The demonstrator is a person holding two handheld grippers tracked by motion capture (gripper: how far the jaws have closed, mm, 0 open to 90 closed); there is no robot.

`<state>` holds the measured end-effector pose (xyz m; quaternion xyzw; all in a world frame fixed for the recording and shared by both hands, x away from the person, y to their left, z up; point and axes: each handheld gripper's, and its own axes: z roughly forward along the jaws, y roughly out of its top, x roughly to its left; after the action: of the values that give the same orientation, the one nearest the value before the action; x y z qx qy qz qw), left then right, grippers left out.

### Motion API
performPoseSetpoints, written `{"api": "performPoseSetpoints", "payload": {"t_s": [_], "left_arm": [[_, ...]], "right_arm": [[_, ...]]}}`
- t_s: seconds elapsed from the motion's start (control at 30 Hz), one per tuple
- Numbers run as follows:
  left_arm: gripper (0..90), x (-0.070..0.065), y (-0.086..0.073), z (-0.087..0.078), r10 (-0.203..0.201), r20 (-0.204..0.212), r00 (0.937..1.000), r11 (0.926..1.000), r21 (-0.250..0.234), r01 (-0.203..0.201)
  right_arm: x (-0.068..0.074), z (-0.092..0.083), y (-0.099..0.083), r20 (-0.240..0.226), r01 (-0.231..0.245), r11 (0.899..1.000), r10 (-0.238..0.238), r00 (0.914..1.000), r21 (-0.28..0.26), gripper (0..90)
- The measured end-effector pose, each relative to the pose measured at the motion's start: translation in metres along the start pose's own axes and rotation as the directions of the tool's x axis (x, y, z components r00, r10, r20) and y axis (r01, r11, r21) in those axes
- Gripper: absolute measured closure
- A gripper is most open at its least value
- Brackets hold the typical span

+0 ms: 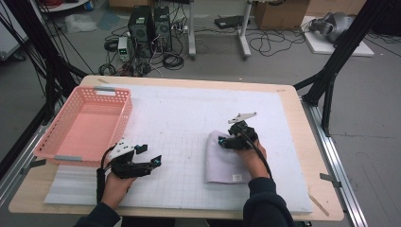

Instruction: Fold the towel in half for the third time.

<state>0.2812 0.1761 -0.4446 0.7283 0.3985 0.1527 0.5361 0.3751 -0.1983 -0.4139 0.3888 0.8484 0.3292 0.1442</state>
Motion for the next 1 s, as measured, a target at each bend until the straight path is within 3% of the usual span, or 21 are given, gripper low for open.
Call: {"api": "performPoseSetpoints", "payload": {"t_s": [0.07, 0.13, 0.17, 0.23, 0.3, 0.37, 0.4, 0.47, 0.53, 0.6, 0.67, 0.8, 0.83, 0.93, 1.0], "left_arm": [[23.4, -0.001, 0.000, 0.001, 0.000, 0.002, 1.0000, 1.0000, 0.005, 0.000], [23.4, -0.002, 0.000, 0.002, 0.001, 0.005, 1.0000, 1.0000, 0.007, -0.001], [23.4, -0.002, 0.000, 0.002, 0.000, 0.005, 1.0000, 1.0000, 0.009, 0.000], [23.4, -0.001, 0.000, 0.002, 0.000, 0.001, 1.0000, 1.0000, 0.010, 0.000], [23.4, 0.000, 0.000, 0.002, -0.006, 0.000, 1.0000, 1.0000, 0.007, 0.006], [23.4, 0.000, 0.000, 0.001, -0.006, -0.001, 1.0000, 0.9999, 0.009, 0.006], [23.4, 0.001, 0.000, 0.001, -0.008, -0.002, 1.0000, 0.9999, 0.007, 0.008], [23.4, 0.000, -0.001, 0.001, -0.010, 0.000, 0.9999, 0.9999, 0.004, 0.010], [23.4, 0.000, -0.001, 0.001, -0.005, 0.003, 1.0000, 0.9999, 0.012, 0.005], [23.4, 0.000, -0.002, 0.002, -0.010, 0.003, 0.9999, 0.9999, 0.012, 0.010], [23.4, -0.001, -0.001, 0.002, -0.004, 0.003, 1.0000, 0.9999, 0.012, 0.004], [23.4, -0.001, -0.001, 0.002, -0.006, 0.002, 1.0000, 0.9999, 0.014, 0.006], [23.4, -0.001, -0.001, 0.003, -0.006, 0.003, 1.0000, 0.9999, 0.014, 0.006], [23.4, -0.001, -0.001, 0.004, -0.008, 0.001, 1.0000, 0.9998, 0.019, 0.008], [23.4, -0.002, -0.002, 0.005, -0.007, 0.005, 1.0000, 0.9998, 0.018, 0.007]], "right_arm": [[0.002, 0.004, 0.002, -0.038, -0.006, 1.000, 0.006, 0.9993, 0.008, 67.5], [0.002, 0.004, 0.006, -0.049, 0.013, 1.000, -0.012, 0.9987, 0.006, 78.5], [0.004, 0.004, 0.008, -0.040, 0.036, 0.999, -0.036, 0.9986, -0.006, 79.5], [0.010, 0.003, 0.014, -0.038, 0.100, 0.993, -0.103, 0.9940, -0.060, 79.3], [0.020, 0.005, 0.021, -0.055, 0.158, 0.979, -0.166, 0.9846, -0.131, 77.7], [0.029, 0.014, 0.025, -0.046, 0.185, 0.974, -0.193, 0.9802, -0.133, 67.2], [0.032, 0.018, 0.026, -0.023, 0.181, 0.976, -0.185, 0.9825, -0.119, 60.7], [0.031, 0.016, 0.025, 0.029, 0.128, 0.983, -0.126, 0.9916, -0.131, 54.5], [0.022, 0.000, 0.023, 0.077, 0.061, 0.975, -0.045, 0.9960, -0.214, 51.8], [0.012, -0.022, 0.018, 0.146, 0.031, 0.958, 0.011, 0.9893, -0.284, 53.2], [-0.003, -0.041, 0.008, 0.185, -0.019, 0.952, 0.078, 0.9797, -0.304, 53.6], [-0.024, -0.054, -0.023, 0.211, -0.100, 0.967, 0.152, 0.9655, -0.236, 54.6], [-0.027, -0.053, -0.031, 0.199, -0.137, 0.966, 0.182, 0.9631, -0.221, 53.8], [-0.030, -0.051, -0.052, 0.126, -0.231, 0.949, 0.262, 0.9569, -0.215, 52.7], [-0.027, -0.055, -0.064, 0.109, -0.238, 0.942, 0.270, 0.9568, -0.238, 52.7]]}}
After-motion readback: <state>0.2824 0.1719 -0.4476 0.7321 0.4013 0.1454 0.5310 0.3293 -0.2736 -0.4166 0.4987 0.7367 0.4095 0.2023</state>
